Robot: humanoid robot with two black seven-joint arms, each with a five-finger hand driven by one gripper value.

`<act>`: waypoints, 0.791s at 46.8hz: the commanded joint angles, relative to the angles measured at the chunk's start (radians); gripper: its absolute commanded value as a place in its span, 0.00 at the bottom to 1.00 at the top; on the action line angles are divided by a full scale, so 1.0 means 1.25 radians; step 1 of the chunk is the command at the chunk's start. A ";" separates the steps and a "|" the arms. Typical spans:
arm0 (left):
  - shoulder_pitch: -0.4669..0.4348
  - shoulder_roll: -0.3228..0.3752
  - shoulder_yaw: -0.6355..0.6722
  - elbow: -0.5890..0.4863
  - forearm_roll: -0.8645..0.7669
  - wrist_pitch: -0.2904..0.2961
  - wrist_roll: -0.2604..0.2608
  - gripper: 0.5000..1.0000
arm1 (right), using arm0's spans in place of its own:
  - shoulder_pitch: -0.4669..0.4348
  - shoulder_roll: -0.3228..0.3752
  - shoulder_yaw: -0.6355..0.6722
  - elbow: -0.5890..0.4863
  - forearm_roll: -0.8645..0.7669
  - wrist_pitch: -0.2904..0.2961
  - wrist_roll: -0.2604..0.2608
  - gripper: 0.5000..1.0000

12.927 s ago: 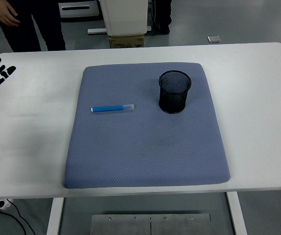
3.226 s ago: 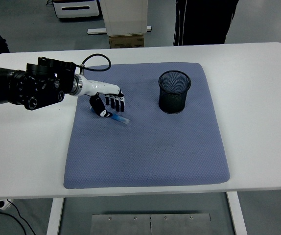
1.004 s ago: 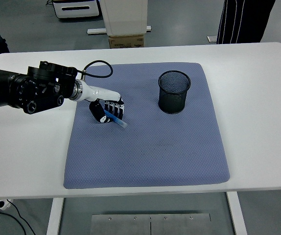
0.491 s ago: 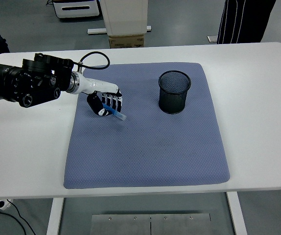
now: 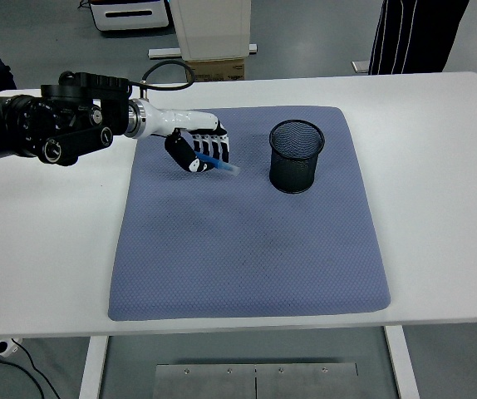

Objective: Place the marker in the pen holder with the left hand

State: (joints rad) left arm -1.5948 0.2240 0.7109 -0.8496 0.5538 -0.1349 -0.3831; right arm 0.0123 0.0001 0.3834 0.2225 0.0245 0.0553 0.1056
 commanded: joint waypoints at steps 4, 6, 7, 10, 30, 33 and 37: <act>0.001 -0.007 -0.030 -0.001 -0.021 -0.004 -0.004 0.00 | 0.000 0.000 0.000 0.000 0.000 0.000 0.000 1.00; 0.001 -0.009 -0.041 -0.001 -0.023 -0.004 -0.006 0.00 | 0.000 0.000 0.000 0.000 0.000 0.000 0.000 1.00; 0.001 -0.009 -0.047 -0.001 -0.023 -0.005 -0.006 0.00 | 0.000 0.000 0.000 0.000 0.000 0.000 0.000 1.00; 0.001 -0.010 -0.063 -0.001 -0.025 -0.006 -0.006 0.00 | 0.000 0.000 0.000 0.000 0.000 0.000 0.000 1.00; -0.008 -0.038 -0.159 -0.001 -0.097 -0.046 -0.017 0.00 | 0.000 0.000 -0.001 0.000 0.000 0.000 0.000 1.00; -0.007 -0.045 -0.187 -0.001 -0.107 -0.047 -0.017 0.00 | 0.000 0.000 0.000 0.000 0.000 0.000 0.000 1.00; -0.007 -0.055 -0.201 -0.001 -0.114 -0.047 -0.017 0.00 | 0.000 0.000 0.000 0.000 0.000 0.000 0.000 1.00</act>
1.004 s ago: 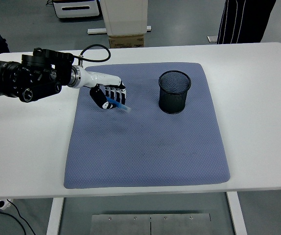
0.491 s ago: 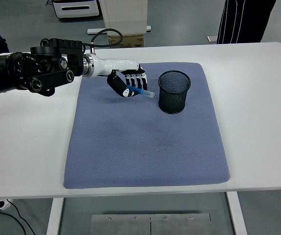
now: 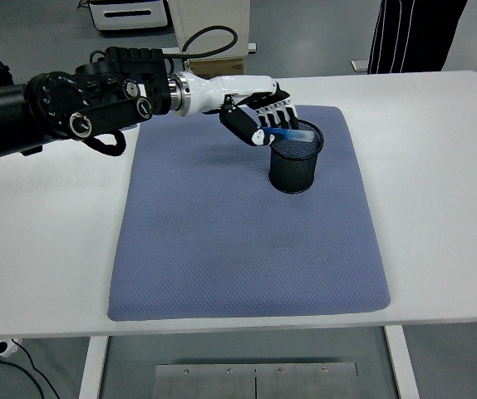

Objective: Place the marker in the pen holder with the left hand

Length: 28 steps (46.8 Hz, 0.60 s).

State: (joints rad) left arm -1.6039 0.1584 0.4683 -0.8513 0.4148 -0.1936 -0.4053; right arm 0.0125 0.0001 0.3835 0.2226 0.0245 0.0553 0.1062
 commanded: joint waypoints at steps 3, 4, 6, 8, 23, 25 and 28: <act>0.002 -0.010 -0.029 0.001 -0.008 0.001 0.000 0.00 | 0.000 0.000 0.000 0.000 0.000 0.000 0.000 1.00; 0.003 -0.014 -0.035 0.002 -0.008 0.001 0.000 0.00 | 0.000 0.000 0.000 0.000 0.000 0.000 0.000 1.00; 0.007 -0.021 -0.046 0.010 -0.013 0.001 0.000 0.00 | 0.000 0.000 0.000 0.000 0.000 0.000 0.000 1.00; 0.012 -0.029 -0.056 0.020 -0.021 0.001 0.000 0.00 | 0.000 0.000 -0.001 0.000 0.000 0.000 0.000 1.00; 0.046 -0.049 -0.073 0.047 -0.113 0.001 -0.002 0.00 | 0.000 0.000 0.000 0.000 0.000 0.000 0.000 1.00; 0.056 -0.053 -0.076 0.054 -0.115 0.001 -0.002 0.00 | 0.000 0.000 0.000 0.000 0.000 0.000 0.000 1.00; 0.072 -0.058 -0.080 0.066 -0.123 0.001 -0.003 0.00 | 0.000 0.000 0.000 0.000 0.000 0.000 0.000 1.00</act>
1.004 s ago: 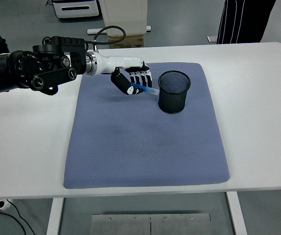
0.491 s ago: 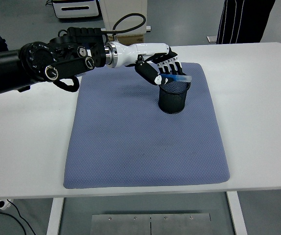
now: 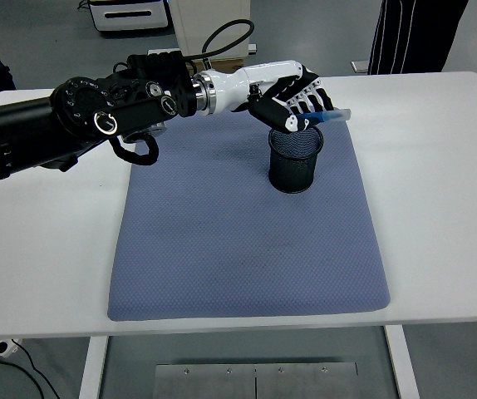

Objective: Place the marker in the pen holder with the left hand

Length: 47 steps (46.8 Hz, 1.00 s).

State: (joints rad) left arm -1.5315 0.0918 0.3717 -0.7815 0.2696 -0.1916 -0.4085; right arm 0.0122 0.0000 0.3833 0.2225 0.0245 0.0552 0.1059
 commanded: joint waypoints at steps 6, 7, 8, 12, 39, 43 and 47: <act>0.049 -0.027 -0.019 0.051 -0.040 0.001 -0.001 0.00 | 0.000 0.000 -0.001 0.000 0.000 0.000 0.000 1.00; 0.052 -0.030 -0.020 0.053 -0.045 0.001 -0.001 0.00 | 0.000 0.000 -0.001 0.000 0.000 0.000 0.000 1.00; 0.054 -0.033 -0.022 0.056 -0.050 0.001 -0.001 0.00 | 0.000 0.000 0.000 0.000 0.000 0.000 0.000 1.00; 0.058 -0.037 -0.030 0.057 -0.078 0.004 -0.001 0.00 | 0.000 0.000 0.000 0.000 0.000 0.000 0.000 1.00; 0.094 -0.066 -0.042 0.062 -0.197 0.013 -0.014 0.00 | 0.000 0.000 -0.001 0.000 0.000 0.000 0.000 1.00; 0.095 -0.071 -0.042 0.063 -0.203 0.021 -0.014 0.15 | 0.000 0.000 0.000 0.000 0.000 0.000 0.000 1.00; 0.097 -0.073 -0.042 0.063 -0.203 0.027 -0.013 0.24 | 0.000 0.000 0.000 0.000 0.000 0.000 0.000 1.00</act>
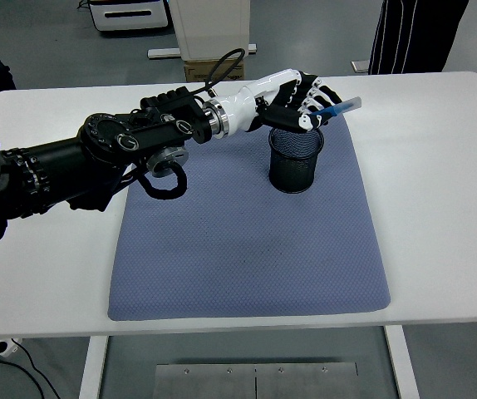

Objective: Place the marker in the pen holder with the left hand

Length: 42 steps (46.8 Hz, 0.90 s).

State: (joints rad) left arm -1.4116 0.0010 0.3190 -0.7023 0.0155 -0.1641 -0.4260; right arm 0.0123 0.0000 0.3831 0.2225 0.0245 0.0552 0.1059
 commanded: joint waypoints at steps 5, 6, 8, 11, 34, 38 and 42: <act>0.002 -0.001 0.000 0.000 -0.001 0.017 0.001 0.30 | 0.000 0.000 0.000 0.000 0.000 0.000 0.000 1.00; 0.002 -0.001 0.000 0.001 -0.001 0.017 0.001 0.31 | 0.000 0.000 0.000 0.000 0.000 0.000 0.000 1.00; 0.000 -0.001 -0.001 0.000 -0.003 0.017 0.001 0.36 | 0.000 0.000 0.000 0.000 0.000 0.000 0.000 1.00; -0.001 -0.001 -0.002 0.000 0.000 0.017 0.001 0.41 | 0.000 0.000 0.000 0.000 0.000 0.000 0.000 1.00; -0.089 0.168 -0.097 0.002 -0.016 0.011 -0.079 1.00 | 0.000 0.000 0.000 0.000 0.000 0.000 0.000 1.00; -0.050 0.199 -0.112 0.018 -0.019 0.012 -0.080 1.00 | 0.000 0.000 0.000 0.000 0.000 0.000 0.000 1.00; -0.002 0.238 -0.132 0.045 -0.015 0.011 -0.080 1.00 | 0.000 0.000 0.000 0.000 0.000 0.000 0.000 1.00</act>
State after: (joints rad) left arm -1.4526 0.2641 0.1727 -0.6664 -0.0060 -0.1488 -0.5265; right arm 0.0121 0.0001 0.3834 0.2223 0.0246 0.0552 0.1057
